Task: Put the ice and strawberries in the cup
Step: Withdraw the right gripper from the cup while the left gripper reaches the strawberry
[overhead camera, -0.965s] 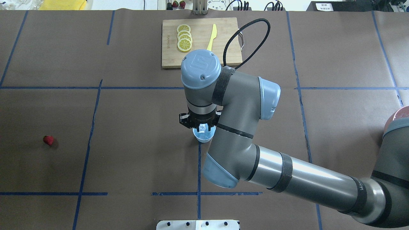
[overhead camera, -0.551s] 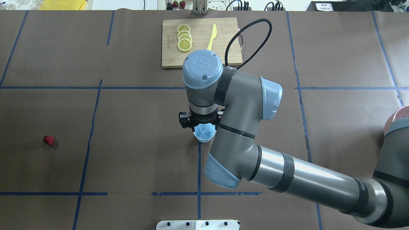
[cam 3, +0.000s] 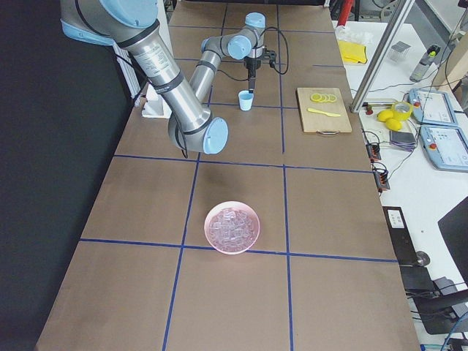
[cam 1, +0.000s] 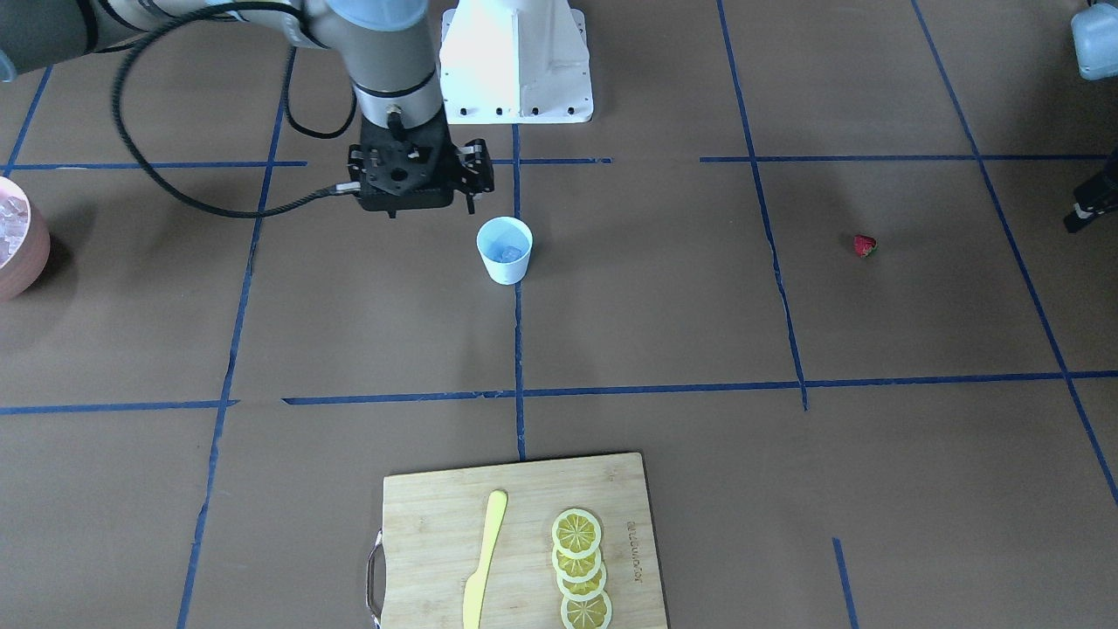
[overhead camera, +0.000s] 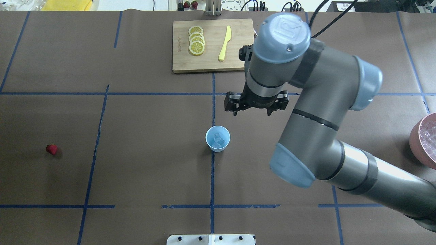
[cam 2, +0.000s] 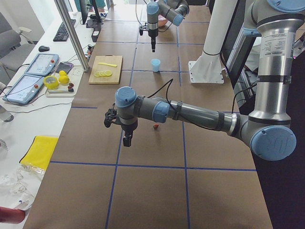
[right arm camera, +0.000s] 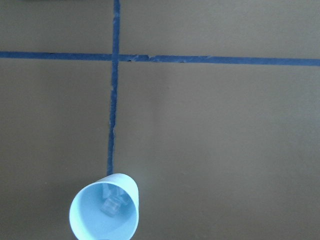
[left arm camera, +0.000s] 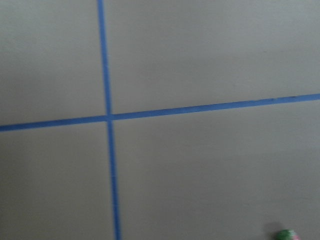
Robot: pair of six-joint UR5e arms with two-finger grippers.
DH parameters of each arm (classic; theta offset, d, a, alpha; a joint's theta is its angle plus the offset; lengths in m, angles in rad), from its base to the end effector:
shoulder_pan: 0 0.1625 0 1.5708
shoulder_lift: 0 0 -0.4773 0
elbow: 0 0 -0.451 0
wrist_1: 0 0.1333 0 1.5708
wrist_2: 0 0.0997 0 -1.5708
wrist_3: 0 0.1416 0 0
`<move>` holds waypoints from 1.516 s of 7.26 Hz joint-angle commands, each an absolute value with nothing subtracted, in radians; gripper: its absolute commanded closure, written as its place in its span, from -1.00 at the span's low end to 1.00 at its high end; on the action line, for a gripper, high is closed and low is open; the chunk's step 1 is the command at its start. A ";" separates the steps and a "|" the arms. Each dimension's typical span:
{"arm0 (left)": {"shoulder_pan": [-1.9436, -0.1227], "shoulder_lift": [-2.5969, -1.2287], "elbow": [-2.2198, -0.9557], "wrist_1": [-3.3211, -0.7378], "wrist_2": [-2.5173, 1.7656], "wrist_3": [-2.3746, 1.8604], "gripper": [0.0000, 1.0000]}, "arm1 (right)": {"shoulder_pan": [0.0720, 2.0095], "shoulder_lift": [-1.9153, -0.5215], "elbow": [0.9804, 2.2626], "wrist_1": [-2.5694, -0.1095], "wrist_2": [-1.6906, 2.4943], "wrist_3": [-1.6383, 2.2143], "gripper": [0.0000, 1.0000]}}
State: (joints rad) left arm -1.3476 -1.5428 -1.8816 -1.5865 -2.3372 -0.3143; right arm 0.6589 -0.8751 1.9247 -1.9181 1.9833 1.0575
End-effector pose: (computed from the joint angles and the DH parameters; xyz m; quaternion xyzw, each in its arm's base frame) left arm 0.0864 -0.5393 0.5819 0.0348 0.3931 0.0138 0.9187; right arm -0.4990 -0.4832 0.1724 0.0260 -0.3869 -0.0034 0.9218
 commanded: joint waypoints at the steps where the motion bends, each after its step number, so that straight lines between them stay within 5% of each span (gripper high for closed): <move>1: -1.179 -1.497 -2.018 -1.624 -2.289 -0.620 -1.00 | 0.782 -0.974 2.009 -1.924 2.028 0.914 -0.99; 5: -0.818 -1.401 -2.003 -1.954 -1.995 -1.078 -0.99 | 0.992 -1.179 2.066 -1.913 2.117 0.584 -0.99; 11: -0.742 -1.425 -1.839 -2.105 -1.960 -1.144 -0.95 | 1.020 -1.233 2.092 -1.905 2.115 0.541 -0.99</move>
